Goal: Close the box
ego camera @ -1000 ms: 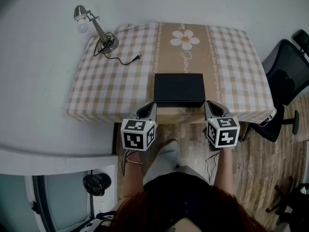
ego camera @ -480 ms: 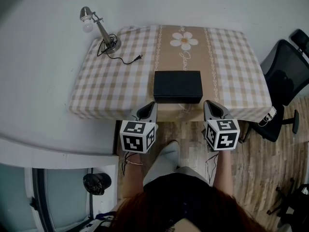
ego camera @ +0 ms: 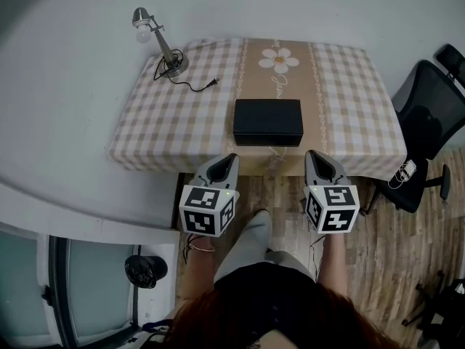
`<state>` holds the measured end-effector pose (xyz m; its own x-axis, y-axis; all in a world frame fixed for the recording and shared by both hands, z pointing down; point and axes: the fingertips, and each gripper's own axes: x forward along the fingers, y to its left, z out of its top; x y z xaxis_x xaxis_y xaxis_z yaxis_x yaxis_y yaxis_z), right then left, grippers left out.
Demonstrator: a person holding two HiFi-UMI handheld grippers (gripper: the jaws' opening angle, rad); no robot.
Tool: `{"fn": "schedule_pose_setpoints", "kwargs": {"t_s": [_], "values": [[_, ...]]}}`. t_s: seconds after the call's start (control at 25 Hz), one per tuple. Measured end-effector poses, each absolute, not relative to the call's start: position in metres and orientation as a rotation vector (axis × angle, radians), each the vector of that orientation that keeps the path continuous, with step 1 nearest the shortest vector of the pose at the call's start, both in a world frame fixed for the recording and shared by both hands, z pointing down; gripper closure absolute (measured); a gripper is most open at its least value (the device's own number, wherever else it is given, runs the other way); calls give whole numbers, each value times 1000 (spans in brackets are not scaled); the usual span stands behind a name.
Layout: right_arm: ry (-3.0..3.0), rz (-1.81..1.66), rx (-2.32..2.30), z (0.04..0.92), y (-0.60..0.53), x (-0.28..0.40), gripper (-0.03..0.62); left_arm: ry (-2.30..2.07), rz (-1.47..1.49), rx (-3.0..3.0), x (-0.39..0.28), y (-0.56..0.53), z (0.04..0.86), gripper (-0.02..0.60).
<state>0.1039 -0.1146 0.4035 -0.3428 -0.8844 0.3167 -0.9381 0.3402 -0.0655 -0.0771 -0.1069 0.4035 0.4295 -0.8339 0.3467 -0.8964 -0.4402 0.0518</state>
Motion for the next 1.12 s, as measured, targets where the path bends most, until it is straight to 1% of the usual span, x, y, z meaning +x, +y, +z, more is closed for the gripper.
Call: {"fn": "schedule_pose_setpoints", "kwargs": {"t_s": [0.52,1.12], "values": [[-2468,274,1678,374,-65,97,577,-1545,376,2540,-62,-52,379,552],[-2472,163,1687,355,-46,83,577,-1549,376,2631,-58,-30,362,553]]}}
